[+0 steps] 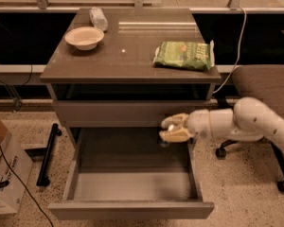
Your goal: Pick redbull can from middle drawer and place on counter
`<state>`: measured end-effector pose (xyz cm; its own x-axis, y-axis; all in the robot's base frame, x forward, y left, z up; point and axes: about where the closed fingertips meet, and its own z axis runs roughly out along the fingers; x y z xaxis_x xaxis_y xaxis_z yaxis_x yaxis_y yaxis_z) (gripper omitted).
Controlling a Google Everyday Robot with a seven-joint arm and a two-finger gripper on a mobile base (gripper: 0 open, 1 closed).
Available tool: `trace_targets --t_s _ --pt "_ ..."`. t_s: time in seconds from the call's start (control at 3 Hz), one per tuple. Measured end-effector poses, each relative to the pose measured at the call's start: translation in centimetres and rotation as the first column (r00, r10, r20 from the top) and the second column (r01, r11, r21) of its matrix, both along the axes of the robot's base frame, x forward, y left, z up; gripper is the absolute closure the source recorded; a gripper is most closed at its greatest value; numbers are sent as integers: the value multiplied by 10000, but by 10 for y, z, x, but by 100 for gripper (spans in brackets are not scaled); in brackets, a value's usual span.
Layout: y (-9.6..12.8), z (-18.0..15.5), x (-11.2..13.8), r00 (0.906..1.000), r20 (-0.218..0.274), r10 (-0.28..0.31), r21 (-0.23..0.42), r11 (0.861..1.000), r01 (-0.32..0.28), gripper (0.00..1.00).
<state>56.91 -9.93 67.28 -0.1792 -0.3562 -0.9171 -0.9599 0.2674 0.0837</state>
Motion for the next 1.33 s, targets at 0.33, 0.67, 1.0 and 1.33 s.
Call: trace_targets --t_s 0.33,0.67,1.0,1.33 --pt "-13 98 12 9892 1176 878 -102 9961 -872 100" --pt "-23 194 9 9634 2048 1730 -398 9849 -1684 100" --pt "-35 305 -19 9023 3164 2928 -1197 9559 -2682 100" --pt "-40 308 -23 8948 3268 3043 -1223 9524 -2792 100"
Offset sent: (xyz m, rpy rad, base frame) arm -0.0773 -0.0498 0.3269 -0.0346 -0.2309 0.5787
